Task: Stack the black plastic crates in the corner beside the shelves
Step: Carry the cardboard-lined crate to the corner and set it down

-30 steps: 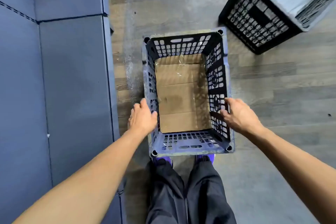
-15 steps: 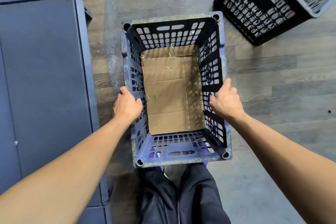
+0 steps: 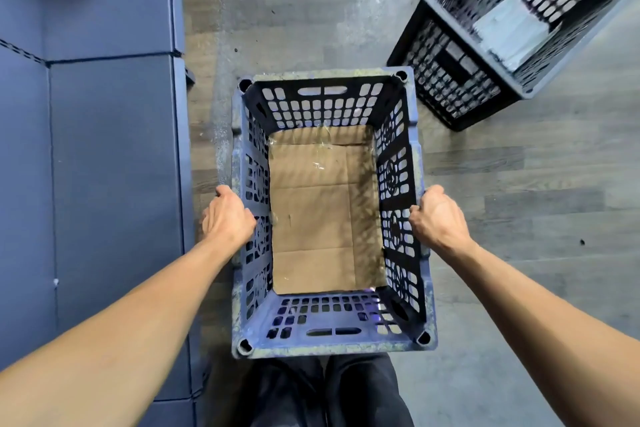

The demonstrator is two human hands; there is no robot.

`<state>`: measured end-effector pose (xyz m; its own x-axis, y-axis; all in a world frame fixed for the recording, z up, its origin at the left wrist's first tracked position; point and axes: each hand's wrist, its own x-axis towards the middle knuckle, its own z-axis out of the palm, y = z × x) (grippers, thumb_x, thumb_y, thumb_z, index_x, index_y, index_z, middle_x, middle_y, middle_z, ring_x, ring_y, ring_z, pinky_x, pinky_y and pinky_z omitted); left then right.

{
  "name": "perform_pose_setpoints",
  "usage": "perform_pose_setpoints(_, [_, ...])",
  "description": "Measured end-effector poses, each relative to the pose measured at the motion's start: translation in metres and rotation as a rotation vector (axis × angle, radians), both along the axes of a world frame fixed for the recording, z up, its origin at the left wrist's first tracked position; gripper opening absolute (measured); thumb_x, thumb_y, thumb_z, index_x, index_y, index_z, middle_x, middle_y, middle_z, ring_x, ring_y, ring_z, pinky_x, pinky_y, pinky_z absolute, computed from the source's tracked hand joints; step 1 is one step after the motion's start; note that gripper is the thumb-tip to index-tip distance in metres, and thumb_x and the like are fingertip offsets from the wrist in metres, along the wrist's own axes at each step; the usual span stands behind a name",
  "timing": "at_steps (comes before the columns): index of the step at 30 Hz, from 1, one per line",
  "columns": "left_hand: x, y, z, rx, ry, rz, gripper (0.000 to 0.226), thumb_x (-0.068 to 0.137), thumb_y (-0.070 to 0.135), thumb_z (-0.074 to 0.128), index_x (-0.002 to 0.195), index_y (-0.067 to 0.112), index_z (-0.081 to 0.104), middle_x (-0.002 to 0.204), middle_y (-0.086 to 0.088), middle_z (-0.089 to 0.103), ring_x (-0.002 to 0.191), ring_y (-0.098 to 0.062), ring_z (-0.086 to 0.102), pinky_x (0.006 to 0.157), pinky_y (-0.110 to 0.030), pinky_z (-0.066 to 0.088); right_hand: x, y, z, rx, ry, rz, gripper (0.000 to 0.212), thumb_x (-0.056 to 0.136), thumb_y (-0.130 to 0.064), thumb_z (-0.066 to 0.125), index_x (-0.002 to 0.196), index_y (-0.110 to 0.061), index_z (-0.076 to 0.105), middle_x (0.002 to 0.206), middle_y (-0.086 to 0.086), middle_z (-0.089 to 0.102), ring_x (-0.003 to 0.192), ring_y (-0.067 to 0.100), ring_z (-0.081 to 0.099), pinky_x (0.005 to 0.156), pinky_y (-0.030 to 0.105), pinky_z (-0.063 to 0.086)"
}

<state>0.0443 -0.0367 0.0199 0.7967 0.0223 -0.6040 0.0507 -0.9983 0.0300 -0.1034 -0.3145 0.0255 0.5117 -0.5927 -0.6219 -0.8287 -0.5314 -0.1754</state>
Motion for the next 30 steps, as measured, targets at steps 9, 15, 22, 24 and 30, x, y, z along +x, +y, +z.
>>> perform_pose_setpoints(9, [-0.001,-0.016,0.214,-0.063,-0.091,0.024,0.037,0.095,0.017,0.052,0.124,-0.001,0.038,0.102,-0.018,0.062,0.094,-0.038,0.060,0.072,-0.042,0.049,0.001,-0.038,0.209,-0.055,-0.250,0.122,0.022,0.096,-0.026,0.043,0.092,-0.004,0.043,0.096,0.024,0.062,0.079,0.037,0.058,0.067,0.040,0.043])
perform_pose_setpoints(15, [0.004,-0.025,0.323,-0.087,-0.189,0.025,0.044,0.094,0.021,0.053,0.128,-0.001,0.038,0.098,-0.017,0.063,0.087,-0.036,0.061,0.065,-0.040,0.048,0.012,-0.053,0.314,-0.091,-0.309,0.154,0.020,0.094,-0.026,0.041,0.091,-0.006,0.042,0.095,0.021,0.062,0.077,0.035,0.057,0.067,0.042,0.044])
perform_pose_setpoints(22, [0.037,-0.029,0.418,-0.138,-0.310,0.019,0.047,0.091,0.025,0.051,0.128,-0.002,0.039,0.108,-0.022,0.064,0.097,-0.042,0.061,0.081,-0.045,0.052,0.039,-0.056,0.411,-0.165,-0.387,0.196,0.027,0.095,-0.024,0.039,0.101,0.002,0.044,0.103,0.027,0.062,0.085,0.039,0.060,0.068,0.039,0.039])
perform_pose_setpoints(24, [0.051,-0.030,0.437,-0.143,-0.330,0.012,0.048,0.092,0.024,0.051,0.130,-0.002,0.039,0.112,-0.023,0.063,0.100,-0.043,0.060,0.081,-0.045,0.051,0.050,-0.055,0.430,-0.168,-0.397,0.184,0.025,0.094,-0.025,0.039,0.096,-0.001,0.044,0.099,0.025,0.063,0.078,0.035,0.057,0.066,0.038,0.039])
perform_pose_setpoints(30, [0.095,-0.027,0.475,-0.198,-0.354,-0.017,0.038,0.093,0.026,0.052,0.119,0.000,0.043,0.111,-0.021,0.062,0.098,-0.040,0.060,0.073,-0.040,0.047,0.083,-0.046,0.476,-0.211,-0.391,0.162,0.021,0.094,-0.024,0.041,0.091,-0.004,0.043,0.087,0.016,0.057,0.071,0.028,0.052,0.061,0.036,0.036])
